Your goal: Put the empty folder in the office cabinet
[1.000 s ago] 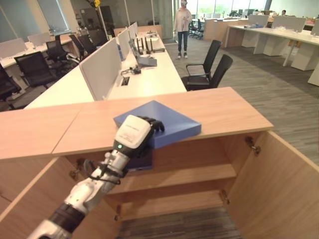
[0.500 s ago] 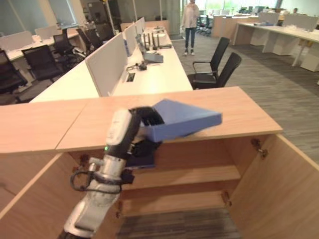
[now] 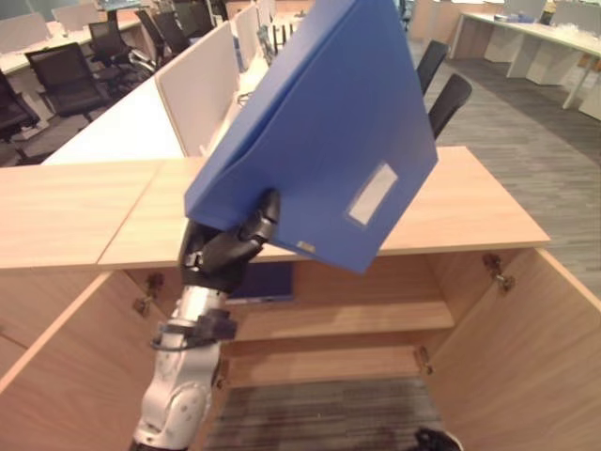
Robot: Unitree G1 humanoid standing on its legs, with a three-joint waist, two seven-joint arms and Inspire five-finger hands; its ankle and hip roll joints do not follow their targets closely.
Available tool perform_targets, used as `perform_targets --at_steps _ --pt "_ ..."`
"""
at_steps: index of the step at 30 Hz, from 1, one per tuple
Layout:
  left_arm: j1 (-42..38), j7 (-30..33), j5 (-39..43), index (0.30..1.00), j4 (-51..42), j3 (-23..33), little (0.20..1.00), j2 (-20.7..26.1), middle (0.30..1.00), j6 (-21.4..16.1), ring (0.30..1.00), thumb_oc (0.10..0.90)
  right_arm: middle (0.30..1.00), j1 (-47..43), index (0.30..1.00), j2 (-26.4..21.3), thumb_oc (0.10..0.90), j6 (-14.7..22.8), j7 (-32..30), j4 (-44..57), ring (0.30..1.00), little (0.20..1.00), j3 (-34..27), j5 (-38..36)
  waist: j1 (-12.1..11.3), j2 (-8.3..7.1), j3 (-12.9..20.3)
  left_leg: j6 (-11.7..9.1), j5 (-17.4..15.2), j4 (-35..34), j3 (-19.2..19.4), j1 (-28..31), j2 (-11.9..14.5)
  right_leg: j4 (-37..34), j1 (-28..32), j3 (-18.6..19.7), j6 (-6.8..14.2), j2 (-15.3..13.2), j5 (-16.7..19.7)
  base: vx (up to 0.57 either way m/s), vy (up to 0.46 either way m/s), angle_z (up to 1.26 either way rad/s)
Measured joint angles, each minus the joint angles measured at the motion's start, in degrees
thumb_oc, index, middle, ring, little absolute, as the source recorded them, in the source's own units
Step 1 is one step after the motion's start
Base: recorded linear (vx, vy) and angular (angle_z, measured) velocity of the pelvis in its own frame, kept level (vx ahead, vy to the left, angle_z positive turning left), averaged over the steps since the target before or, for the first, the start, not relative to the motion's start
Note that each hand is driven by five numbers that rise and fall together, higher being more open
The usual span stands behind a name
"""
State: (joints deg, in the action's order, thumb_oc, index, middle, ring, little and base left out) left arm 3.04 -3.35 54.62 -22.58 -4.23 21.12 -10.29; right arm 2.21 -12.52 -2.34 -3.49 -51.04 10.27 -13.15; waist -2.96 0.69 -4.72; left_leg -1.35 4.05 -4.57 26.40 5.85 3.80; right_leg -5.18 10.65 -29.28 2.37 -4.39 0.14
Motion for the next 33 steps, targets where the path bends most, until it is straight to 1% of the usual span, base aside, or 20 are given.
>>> perform_targets --at_steps 1,3,4,5,6,7,8,11,13,14,15,17,18,19,22,23,25,29,32,33 --pt "0.77 0.08 1.53 0.3 0.09 0.0 0.3 0.0 0.3 0.15 0.3 0.4 0.9 0.33 0.9 -0.08 0.8 1.81 0.5 3.97 0.9 0.9 0.09 -1.26 0.09 0.0 -0.11 0.0 0.0 0.01 0.03 0.04 0.0 0.25 0.01 0.12 0.0 0.02 0.0 0.0 0.0 0.0" --pt "1.74 0.08 2.53 0.3 0.19 0.01 0.3 -0.26 0.3 0.26 0.3 0.4 0.9 0.53 0.9 -0.26 0.8 2.06 0.87 9.78 0.9 0.9 0.11 -2.89 0.1 -0.01 -0.14 0.02 -0.02 0.0 0.04 0.12 0.0 0.25 -0.11 0.15 0.04 0.03 -0.05 0.0 0.0 0.0" --pt "3.1 -0.01 4.07 0.3 0.19 0.19 0.3 -1.57 0.3 0.26 0.3 0.4 0.9 2.16 0.9 -1.31 0.8 3.17 1.44 18.6 0.9 0.9 0.01 -5.22 -0.01 0.05 -0.21 0.1 -0.09 0.0 0.03 0.13 -0.04 0.23 -0.06 0.13 0.09 -0.02 -0.11 0.0 0.0 0.0" --pt "3.36 0.17 4.56 0.3 0.19 0.27 0.3 -2.26 0.3 0.26 0.3 0.4 0.9 1.84 0.9 -1.53 0.8 4.64 1.88 20.1 0.9 0.9 -0.2 -5.86 -0.12 -0.14 -0.28 0.1 -0.09 0.0 0.03 0.18 -0.04 0.25 -0.04 0.14 0.09 -0.01 -0.11 0.0 0.0 0.0" --pt "3.51 0.17 5.43 0.3 0.23 0.38 0.3 -2.48 0.3 0.26 0.3 0.4 0.9 1.47 0.9 -1.57 0.8 4.92 2.01 21.93 0.9 0.9 -0.64 -6.99 -0.14 -0.3 -0.36 0.13 -0.13 0.0 0.0 0.18 -0.04 0.25 0.0 0.12 0.16 0.02 -0.17 0.0 0.0 0.0" --pt "4.08 -0.07 5.96 0.3 0.22 0.73 0.3 -3.05 0.3 0.23 0.3 0.4 0.9 2.25 0.9 -1.76 0.8 4.12 1.97 26.21 0.9 0.9 -1.62 -8.74 -0.17 -0.29 -0.37 0.26 -0.23 -0.01 -0.04 0.06 -0.06 0.25 0.02 0.08 0.22 0.02 -0.21 0.0 0.0 0.0" --pt "5.5 -0.27 6.04 0.3 0.28 1.83 0.3 -4.61 0.3 0.25 0.3 0.4 0.9 2.98 0.9 -1.83 0.8 5.82 2.45 30.74 0.9 0.9 -3.1 -11.14 0.0 -0.38 -0.45 0.29 -0.26 0.0 0.02 0.19 -0.14 0.24 0.03 0.11 0.22 -0.09 -0.21 0.0 0.0 0.0" --pt "5.91 -0.36 9.4 0.3 2.39 2.2 0.3 -5.01 0.3 0.48 0.3 0.4 0.9 2.85 0.9 -1.83 0.8 6.3 3.18 35.21 0.9 0.9 -5.47 -17.99 -0.1 -0.69 -0.5 0.34 -0.3 -0.01 -0.04 0.22 -0.16 0.22 0.08 0.06 0.25 -0.12 -0.22 0.0 0.0 0.0" --pt "6.56 -0.56 11.45 0.3 3.32 2.18 0.3 -5.09 0.3 0.83 0.3 0.4 0.9 2.56 0.9 -1.85 0.8 6.84 3.99 35.95 0.9 0.9 -6.1 -20.48 -0.04 -0.88 -0.53 0.35 -0.3 -0.01 -0.03 0.23 -0.16 0.23 0.04 0.08 0.26 -0.12 -0.21 0.0 0.0 0.0" --pt "7.54 -1.56 14.54 0.3 5.32 1.58 0.3 -5.1 0.3 1.8 0.3 0.4 0.9 3.01 0.9 -2.15 0.8 6.78 4.29 38.1 0.9 0.9 -6.64 -23.06 -0.03 -0.81 -0.56 0.37 -0.32 -0.02 -0.03 0.13 -0.24 0.22 -0.04 0.08 0.27 -0.19 -0.21 0.0 0.0 0.0" --pt "8.24 -1.89 16.98 0.3 7.63 0.15 0.3 -4.88 0.3 3.35 0.3 0.4 0.9 3.02 0.9 -2.68 0.8 6.81 4.33 39.97 0.9 0.9 -6.64 -23.82 0.11 -0.82 -0.56 0.38 -0.33 -0.01 -0.03 0.06 -0.25 0.22 -0.12 0.1 0.28 -0.21 -0.2 0.0 0.0 0.0" --pt "9.3 -2.9 18.53 0.3 9.1 -2.37 0.3 -4.02 0.3 5.06 0.3 0.4 0.9 2.55 0.9 -3.16 0.8 7.19 4.38 40.25 0.9 0.9 -6.61 -23.72 0.19 -0.82 -0.56 0.39 -0.34 -0.02 -0.05 0.04 -0.31 0.23 -0.14 0.1 0.31 -0.25 -0.19 0.0 0.0 0.0" --pt "10.59 -3.98 19.95 0.3 10.05 -4.91 0.3 -1.73 0.3 6.7 0.3 0.4 0.9 2.18 0.9 -4.36 0.8 7.2 4.19 40.29 0.9 0.9 -6.67 -23.12 0.33 -0.64 -0.56 0.44 -0.37 -0.01 -0.05 -0.02 -0.38 0.22 -0.23 0.12 0.31 -0.31 -0.19 0.0 0.0 0.0" --pt "11.37 -4.32 19.97 0.3 10.19 -6.32 0.3 -0.55 0.3 8.13 0.3 0.4 0.9 2.08 0.9 -4.81 0.8 7.21 4.05 40.29 0.9 0.9 -6.71 -22.89 0.44 -0.63 -0.55 0.45 -0.38 -0.01 -0.08 -0.07 -0.4 0.22 -0.25 0.13 0.33 -0.32 -0.2 0.0 0.0 0.0" --pt "14.19 -6.2 21.07 0.3 10.75 -7.71 0.3 3.02 0.3 10.98 0.3 0.4 0.9 2.38 0.9 -6.5 0.8 7.17 2.4 39.64 0.9 0.9 -7.89 -21.75 1.3 -0.3 -0.45 0.48 -0.39 -0.02 -0.08 -0.44 -0.4 0.24 -0.33 0.1 0.34 -0.29 -0.17 0.0 0.0 0.0" --pt "14.3 -7.51 21.49 0.3 12.66 -8.12 0.3 3.43 0.3 11.97 0.3 0.4 0.9 2.48 0.9 -7.25 0.8 7.16 1.88 39.54 0.9 0.9 -8.78 -21.01 1.43 0.4 -0.44 0.48 -0.39 -0.02 -0.05 -0.42 -0.42 0.25 -0.31 0.12 0.36 -0.31 -0.13 0.0 0.0 0.0" --pt "14.68 -8.62 21.79 0.3 14.76 -8.25 0.3 3.32 0.3 12.8 0.3 0.4 0.9 2.49 0.9 -7.73 0.8 7.16 1.45 39.47 0.9 0.9 -9.35 -20.53 1.39 0.94 -0.55 0.48 -0.39 -0.02 -0.11 -0.41 -0.39 0.24 -0.32 0.08 0.36 -0.27 -0.13 0.0 0.0 0.0" --pt "14.84 -8.73 21.76 0.3 15.21 -8.68 0.3 3.56 0.3 12.97 0.3 0.4 0.9 2.63 0.9 -7.71 0.8 7.15 1.04 39.04 0.9 0.9 -9.45 -19.83 1.38 1.08 -0.5 0.49 -0.39 -0.02 -0.2 -0.41 -0.41 0.24 -0.28 0.02 0.37 -0.28 -0.13 0.0 0.0 0.0" --pt "14.95 -10.58 21.52 0.3 15.21 -9.05 0.3 8.57 0.3 14.13 0.3 0.4 0.9 3.06 0.9 -8.2 0.8 7.12 0.99 37.66 0.9 0.9 -9.88 -17.34 1.4 1.03 -0.51 0.49 -0.39 -0.02 -0.25 -0.41 -0.42 0.24 -0.26 -0.02 0.37 -0.29 -0.13 0.0 0.0 0.0" --pt "15.03 -11.3 21.04 0.3 15.03 -9.1 0.3 11.19 0.3 14.8 0.3 0.4 0.9 3.45 0.9 -9.41 0.8 6.84 1.19 37.08 0.9 0.9 -9.87 -14.72 1.39 0.99 -0.51 0.49 -0.39 -0.02 -0.23 -0.4 -0.42 0.24 -0.27 0.0 0.38 -0.29 -0.13 0.0 0.0 0.0"
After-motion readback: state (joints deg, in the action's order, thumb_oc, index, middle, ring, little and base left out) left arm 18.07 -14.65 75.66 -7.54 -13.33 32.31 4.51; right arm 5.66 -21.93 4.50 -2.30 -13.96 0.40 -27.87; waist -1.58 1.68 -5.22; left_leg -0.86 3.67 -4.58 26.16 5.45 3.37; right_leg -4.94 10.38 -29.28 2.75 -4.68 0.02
